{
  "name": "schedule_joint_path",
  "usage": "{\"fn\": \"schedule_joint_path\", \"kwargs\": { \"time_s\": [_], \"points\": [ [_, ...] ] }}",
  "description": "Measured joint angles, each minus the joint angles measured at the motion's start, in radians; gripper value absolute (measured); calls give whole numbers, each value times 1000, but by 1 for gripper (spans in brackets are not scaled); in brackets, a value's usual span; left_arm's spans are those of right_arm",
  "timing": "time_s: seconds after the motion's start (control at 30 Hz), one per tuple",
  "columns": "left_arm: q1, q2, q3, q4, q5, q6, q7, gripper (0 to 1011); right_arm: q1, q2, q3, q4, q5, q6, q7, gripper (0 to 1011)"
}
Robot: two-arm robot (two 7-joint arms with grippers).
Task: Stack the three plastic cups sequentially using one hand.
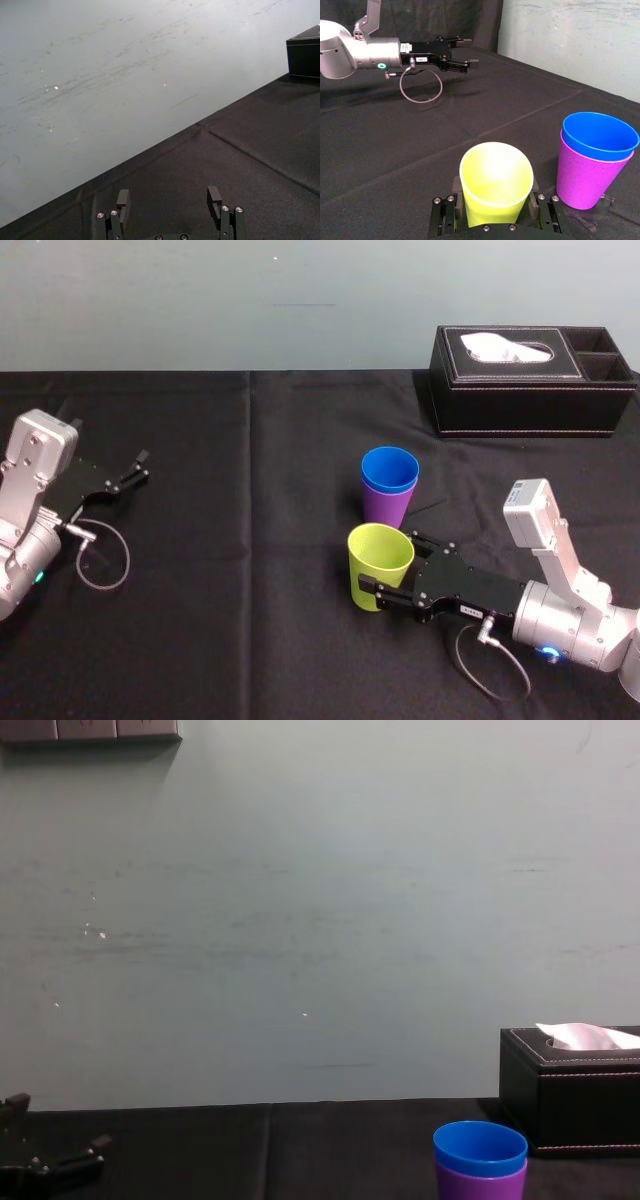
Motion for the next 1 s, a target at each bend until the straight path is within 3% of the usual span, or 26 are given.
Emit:
{"fn": "schedule_joint_path", "kwargs": {
  "time_s": [0.53,0.6,0.73,0.83,0.93,1.0],
  "points": [
    [0,0,0,0,0,0,0,1012,-4,3,2,-7,1,-1,-2,732],
    [0,0,0,0,0,0,0,1011,-15,12,10,-35,4,2,-10,733],
    [0,0,0,0,0,0,0,1011,-66,53,44,-158,10,36,-62,733],
    [0,0,0,0,0,0,0,1012,-90,76,66,-228,13,76,-100,733],
    [0,0,0,0,0,0,0,1011,-121,112,110,-336,18,151,-155,733],
    [0,0,0,0,0,0,0,1011,-129,124,128,-367,23,172,-170,733]
  ]
}}
